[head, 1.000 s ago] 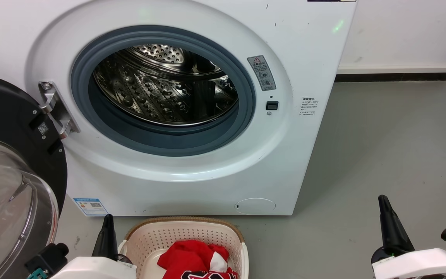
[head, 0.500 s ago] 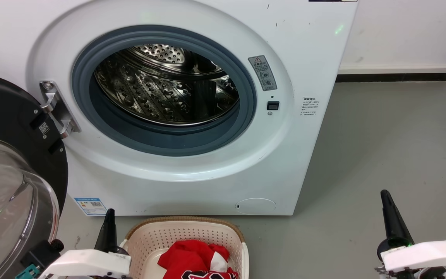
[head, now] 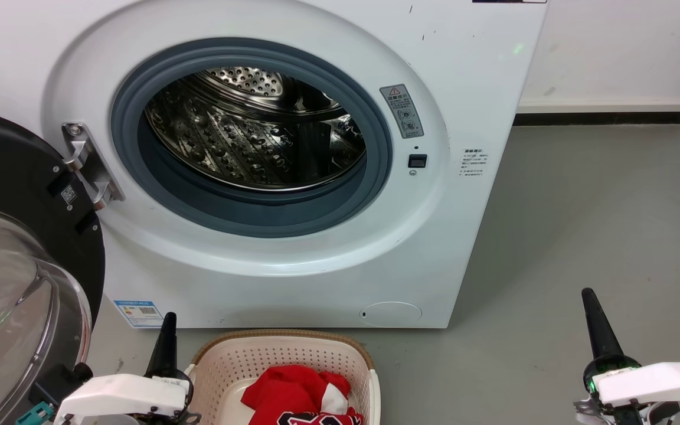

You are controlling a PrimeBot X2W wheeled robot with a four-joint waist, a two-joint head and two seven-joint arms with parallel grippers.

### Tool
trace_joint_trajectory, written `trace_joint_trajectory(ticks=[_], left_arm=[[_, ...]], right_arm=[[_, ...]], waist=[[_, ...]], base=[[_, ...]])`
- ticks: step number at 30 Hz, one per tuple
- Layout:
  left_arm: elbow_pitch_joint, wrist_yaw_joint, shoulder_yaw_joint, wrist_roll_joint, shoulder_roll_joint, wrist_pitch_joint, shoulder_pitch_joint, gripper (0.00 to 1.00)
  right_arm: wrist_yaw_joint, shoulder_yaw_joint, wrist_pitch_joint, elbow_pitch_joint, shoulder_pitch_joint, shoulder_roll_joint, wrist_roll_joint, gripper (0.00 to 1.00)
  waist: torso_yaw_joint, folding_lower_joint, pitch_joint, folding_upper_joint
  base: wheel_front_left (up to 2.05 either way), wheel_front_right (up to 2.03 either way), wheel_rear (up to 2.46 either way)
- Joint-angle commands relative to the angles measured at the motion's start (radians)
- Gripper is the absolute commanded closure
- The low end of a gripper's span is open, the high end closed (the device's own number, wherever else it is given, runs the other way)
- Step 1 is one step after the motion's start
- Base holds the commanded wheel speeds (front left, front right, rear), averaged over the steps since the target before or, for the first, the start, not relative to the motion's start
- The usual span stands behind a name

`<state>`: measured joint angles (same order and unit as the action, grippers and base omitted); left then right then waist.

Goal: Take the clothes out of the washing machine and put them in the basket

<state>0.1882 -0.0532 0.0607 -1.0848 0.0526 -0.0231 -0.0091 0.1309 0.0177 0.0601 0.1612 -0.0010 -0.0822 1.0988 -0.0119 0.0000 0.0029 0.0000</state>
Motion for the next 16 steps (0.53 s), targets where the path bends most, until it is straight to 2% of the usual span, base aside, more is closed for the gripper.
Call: trace_joint_trajectory(ticks=[1, 16], left_arm=[[-0.005, -0.007, 0.004, -0.022, 0.004, 0.005, -0.026, 1.00], [0.016, -0.032, 0.020, -0.192, 0.003, 0.048, -0.052, 1.00]], right_arm=[[0.000, 0.003, -0.006, -0.004, -0.032, -0.006, 0.027, 1.00], [0.000, 0.019, -0.050, 0.025, -0.056, -0.005, 0.202, 1.00]], waist=[[0.000, 0.0000, 0.000, 0.0000], [0.003, 0.0000, 0.000, 0.0000]], base=[[0.00, 0.00, 0.00], [0.00, 0.00, 0.00]])
